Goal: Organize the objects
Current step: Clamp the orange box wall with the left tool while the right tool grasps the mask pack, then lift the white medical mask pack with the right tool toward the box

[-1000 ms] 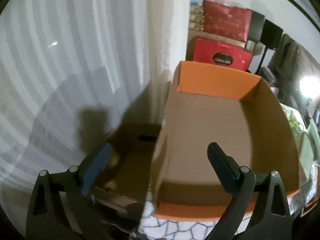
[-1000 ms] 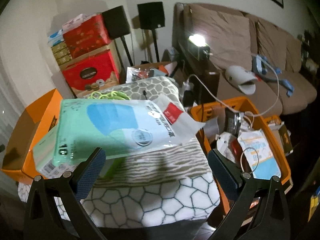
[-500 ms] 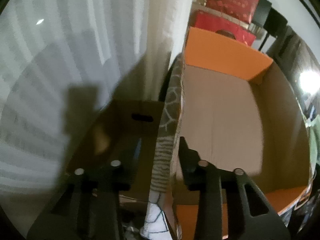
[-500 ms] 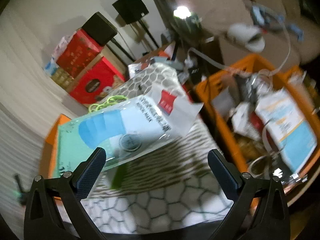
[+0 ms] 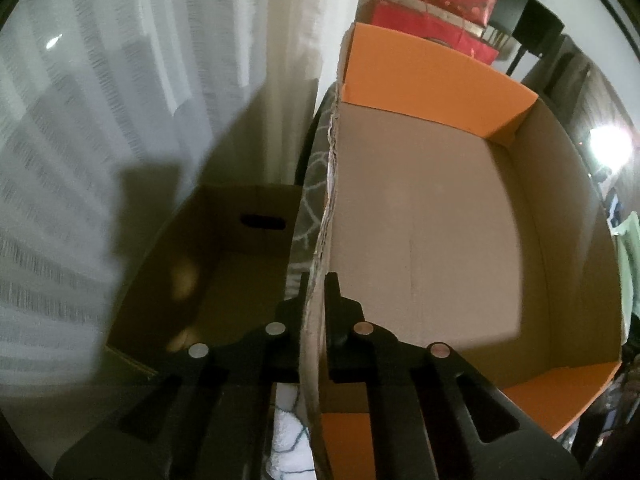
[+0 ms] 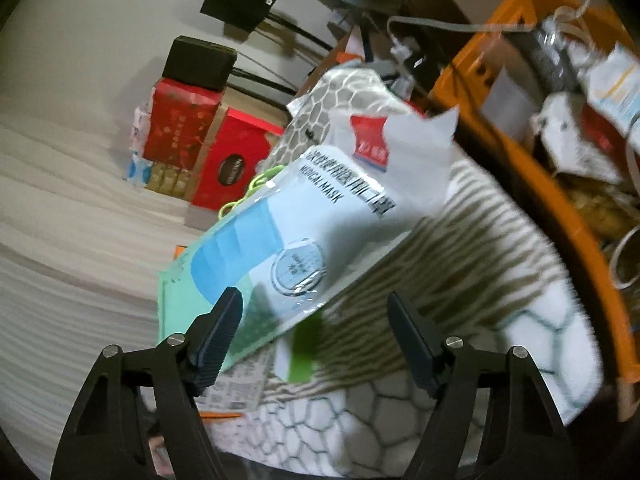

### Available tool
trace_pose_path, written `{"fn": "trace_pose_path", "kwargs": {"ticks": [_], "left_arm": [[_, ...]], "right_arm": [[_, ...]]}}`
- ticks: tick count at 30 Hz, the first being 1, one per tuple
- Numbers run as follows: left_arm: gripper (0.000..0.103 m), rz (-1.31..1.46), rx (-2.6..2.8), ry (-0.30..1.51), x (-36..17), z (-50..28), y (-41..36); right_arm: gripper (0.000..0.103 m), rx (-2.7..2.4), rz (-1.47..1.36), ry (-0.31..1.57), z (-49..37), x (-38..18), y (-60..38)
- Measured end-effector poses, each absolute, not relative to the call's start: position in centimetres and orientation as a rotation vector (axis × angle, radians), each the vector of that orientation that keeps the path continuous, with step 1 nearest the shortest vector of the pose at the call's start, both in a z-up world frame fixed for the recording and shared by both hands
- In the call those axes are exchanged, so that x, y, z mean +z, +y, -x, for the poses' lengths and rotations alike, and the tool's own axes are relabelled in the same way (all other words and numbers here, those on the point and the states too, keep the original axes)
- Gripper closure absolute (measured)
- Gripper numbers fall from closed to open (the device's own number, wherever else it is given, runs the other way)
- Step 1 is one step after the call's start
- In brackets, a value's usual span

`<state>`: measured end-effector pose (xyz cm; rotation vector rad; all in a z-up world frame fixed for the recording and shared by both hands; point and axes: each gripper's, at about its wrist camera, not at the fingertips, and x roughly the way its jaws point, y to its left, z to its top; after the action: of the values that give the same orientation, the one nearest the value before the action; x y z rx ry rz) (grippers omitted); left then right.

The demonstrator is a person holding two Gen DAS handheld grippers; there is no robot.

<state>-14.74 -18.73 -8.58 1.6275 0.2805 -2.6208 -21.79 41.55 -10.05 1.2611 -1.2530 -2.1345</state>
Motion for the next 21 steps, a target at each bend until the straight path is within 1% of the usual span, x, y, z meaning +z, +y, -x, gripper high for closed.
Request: {"fn": "trace_pose_path", "kwargs": {"ticks": [8, 11, 12, 13, 14, 17, 21], "left_arm": [[0.099, -1.632, -2.622, 0.258, -8.5, 14.7, -18.6], [0.099, -1.631, -2.623, 0.265, -8.6, 14.7, -18.6], [0.099, -1.631, -2.623, 0.269, -8.6, 14.7, -18.6], [0.099, -1.632, -2.623, 0.271, -8.6, 14.7, -18.6], [0.099, -1.633, -2.622, 0.273, -8.6, 14.7, -18.7], [0.099, -1.635, -2.621, 0.281, -8.6, 14.8, -18.8], [0.099, -1.637, -2.622, 0.282, -8.7, 14.8, -18.8]], "right_arm": [[0.034, -1.99, -1.173, -1.445, 23.1, -11.6, 40.9], [0.038, -1.958, -1.154, -1.477, 23.4, -11.7, 40.8], [0.043, -1.953, -1.147, -1.483, 23.5, -11.7, 40.8], [0.052, -1.948, -1.138, -1.488, 23.6, -11.8, 40.8], [0.055, -1.946, -1.133, -1.491, 23.7, -11.8, 40.9], [0.072, -1.936, -1.101, -1.518, 23.7, -11.9, 40.9], [0.08, -1.961, -1.061, -1.495, 23.5, -11.0, 41.1]]}}
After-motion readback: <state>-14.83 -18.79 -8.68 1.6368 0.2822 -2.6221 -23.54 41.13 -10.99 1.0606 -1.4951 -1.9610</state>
